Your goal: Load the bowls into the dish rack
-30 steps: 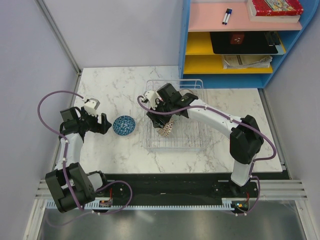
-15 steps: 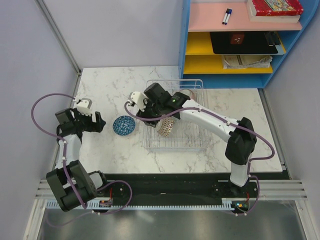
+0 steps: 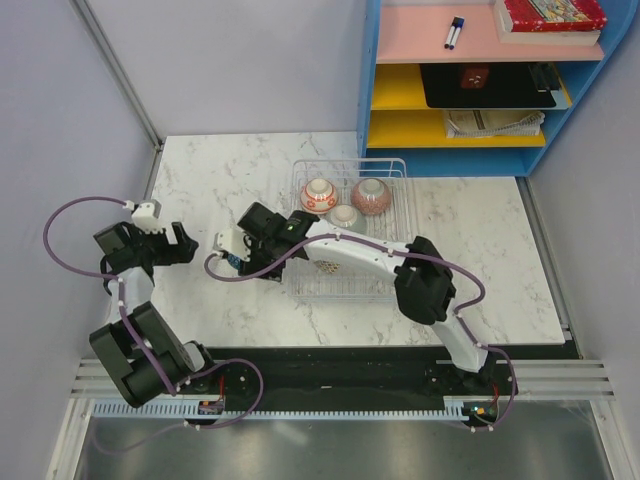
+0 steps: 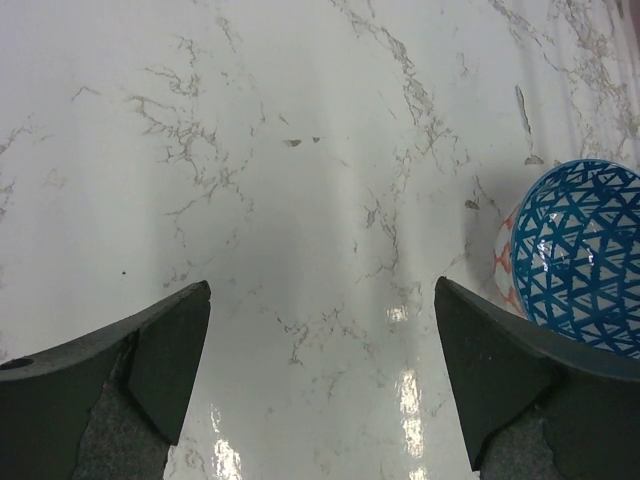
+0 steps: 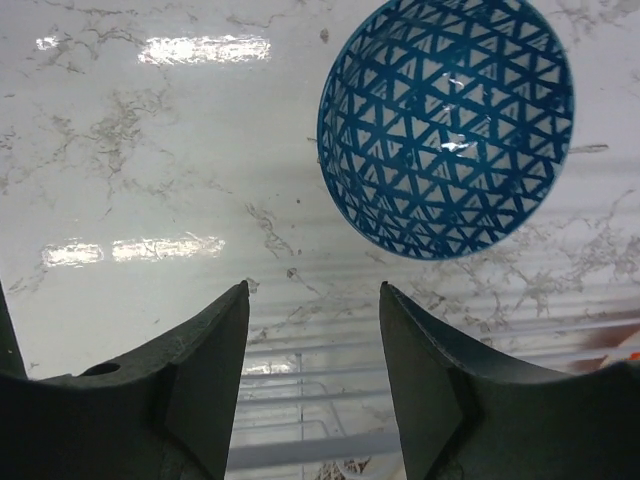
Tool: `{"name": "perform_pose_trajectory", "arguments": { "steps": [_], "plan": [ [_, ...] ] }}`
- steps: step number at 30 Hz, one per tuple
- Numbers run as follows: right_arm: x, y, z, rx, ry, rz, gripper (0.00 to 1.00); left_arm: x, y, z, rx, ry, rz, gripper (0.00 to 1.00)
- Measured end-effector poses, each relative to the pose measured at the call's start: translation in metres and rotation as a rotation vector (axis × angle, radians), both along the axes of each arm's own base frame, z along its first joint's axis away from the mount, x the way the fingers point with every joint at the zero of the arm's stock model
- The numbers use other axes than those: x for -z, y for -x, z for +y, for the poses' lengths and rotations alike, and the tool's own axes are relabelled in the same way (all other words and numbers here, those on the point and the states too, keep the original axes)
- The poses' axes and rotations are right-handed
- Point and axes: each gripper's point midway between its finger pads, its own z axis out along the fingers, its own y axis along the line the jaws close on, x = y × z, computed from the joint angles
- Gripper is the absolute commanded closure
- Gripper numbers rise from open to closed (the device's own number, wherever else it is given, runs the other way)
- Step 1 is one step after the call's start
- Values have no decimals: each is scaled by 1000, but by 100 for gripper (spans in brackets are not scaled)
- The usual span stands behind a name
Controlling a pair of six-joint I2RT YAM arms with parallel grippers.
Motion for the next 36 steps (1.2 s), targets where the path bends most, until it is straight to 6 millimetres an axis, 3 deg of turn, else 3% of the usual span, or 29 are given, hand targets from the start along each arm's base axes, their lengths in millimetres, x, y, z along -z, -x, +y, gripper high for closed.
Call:
{"name": "perform_pose_trajectory", "arguments": {
  "steps": [7,17,25,32,36],
  "plan": [
    [40,0,18,-46,62,-3,36,-11,-2,1,0,-9,-40,0],
    [48,-6,31,-65,54,-32,37,-14,-3,1,5,-10,-59,0],
    [41,1,41,-91,26,-61,38,-17,-1,2,1,-16,-73,0],
    [14,8,49,-109,-31,-103,38,-20,1,6,-17,-19,-82,0],
    [9,3,53,-109,-47,-132,37,-22,1,8,-22,-26,-94,0]
  ]
}}
